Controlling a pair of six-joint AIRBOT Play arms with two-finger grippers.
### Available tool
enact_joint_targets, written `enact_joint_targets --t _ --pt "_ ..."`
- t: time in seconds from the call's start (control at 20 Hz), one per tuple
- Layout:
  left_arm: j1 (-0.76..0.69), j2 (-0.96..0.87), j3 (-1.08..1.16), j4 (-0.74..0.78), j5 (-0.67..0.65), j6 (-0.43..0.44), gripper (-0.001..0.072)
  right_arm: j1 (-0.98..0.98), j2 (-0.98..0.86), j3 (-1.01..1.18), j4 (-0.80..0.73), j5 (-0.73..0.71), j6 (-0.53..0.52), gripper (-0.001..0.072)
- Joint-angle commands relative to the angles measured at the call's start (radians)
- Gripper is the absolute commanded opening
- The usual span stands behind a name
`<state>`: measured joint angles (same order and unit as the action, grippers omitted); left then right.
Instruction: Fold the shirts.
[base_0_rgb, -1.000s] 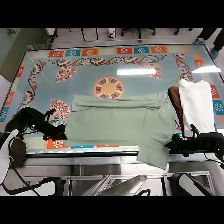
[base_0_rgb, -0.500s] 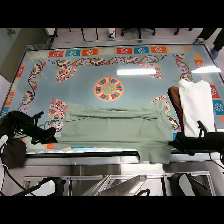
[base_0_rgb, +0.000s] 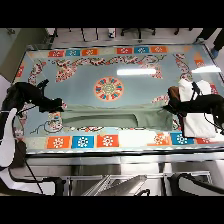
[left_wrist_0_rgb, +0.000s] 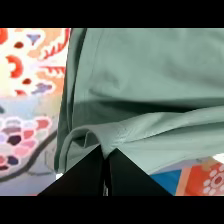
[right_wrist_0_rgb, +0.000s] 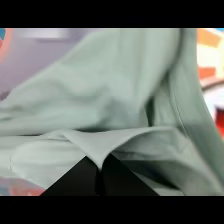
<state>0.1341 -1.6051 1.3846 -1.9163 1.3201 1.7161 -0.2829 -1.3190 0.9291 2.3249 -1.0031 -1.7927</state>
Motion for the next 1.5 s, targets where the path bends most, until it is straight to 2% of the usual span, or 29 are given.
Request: enact_joint_targets --t 0.0,0.25,0.3,0.35,0.4,0.45,0.5,0.55,0.65,0.75,0.85,0.95,1.1,1.45 --pt "-0.031 -0.160 0.137 -0.013 -0.001 -0.016 0.0014 0.063 -0.204 0.127 0.013 0.050 -0.004 0.0022" --pt "-0.041 -0.279 0.221 -0.017 0.016 -0.023 0.0015 0.066 -0.262 0.149 0.009 0.060 -0.040 0.0023" --pt "-0.051 -0.289 0.233 -0.017 0.021 -0.023 0.0017 0.066 -0.257 0.149 0.005 0.056 -0.048 0.0044" --pt "-0.060 -0.294 0.245 -0.017 0.031 -0.023 0.0137 0.066 -0.252 0.151 -0.002 0.049 -0.048 0.0176" --pt "-0.067 -0.294 0.258 -0.018 0.050 -0.023 0.0397 0.060 -0.250 0.164 -0.023 0.022 -0.052 0.0358" --pt "-0.077 -0.294 0.280 -0.018 0.076 -0.024 0.0613 0.047 -0.248 0.192 -0.065 -0.030 -0.074 0.0499" --pt "-0.077 -0.294 0.310 -0.022 0.120 -0.031 0.0701 0.028 -0.247 0.234 -0.136 -0.105 -0.082 0.0652" --pt "-0.079 -0.294 0.350 -0.023 0.178 -0.035 0.0701 0.008 -0.246 0.273 -0.208 -0.174 -0.082 0.0696" --pt "-0.067 -0.294 0.449 -0.021 0.313 -0.058 0.0701 -0.035 -0.247 0.321 -0.316 -0.264 -0.100 0.0696" --pt "-0.048 -0.286 0.524 -0.022 0.419 -0.108 0.0701 -0.073 -0.262 0.320 -0.304 -0.306 -0.142 0.0696" --pt "-0.042 -0.241 0.528 -0.022 0.455 -0.117 0.0700 -0.098 -0.306 0.320 -0.227 -0.368 -0.229 0.0696" --pt "-0.042 -0.158 0.471 -0.022 0.428 -0.117 0.0700 -0.111 -0.346 0.320 -0.135 -0.384 -0.309 0.0696" --pt "-0.042 -0.031 0.346 -0.022 0.372 -0.112 0.0700 -0.114 -0.402 0.320 -0.094 -0.388 -0.376 0.0696" --pt "-0.089 0.227 0.034 -0.048 0.198 -0.113 0.0699 -0.106 -0.517 0.320 -0.031 -0.341 -0.407 0.0685"
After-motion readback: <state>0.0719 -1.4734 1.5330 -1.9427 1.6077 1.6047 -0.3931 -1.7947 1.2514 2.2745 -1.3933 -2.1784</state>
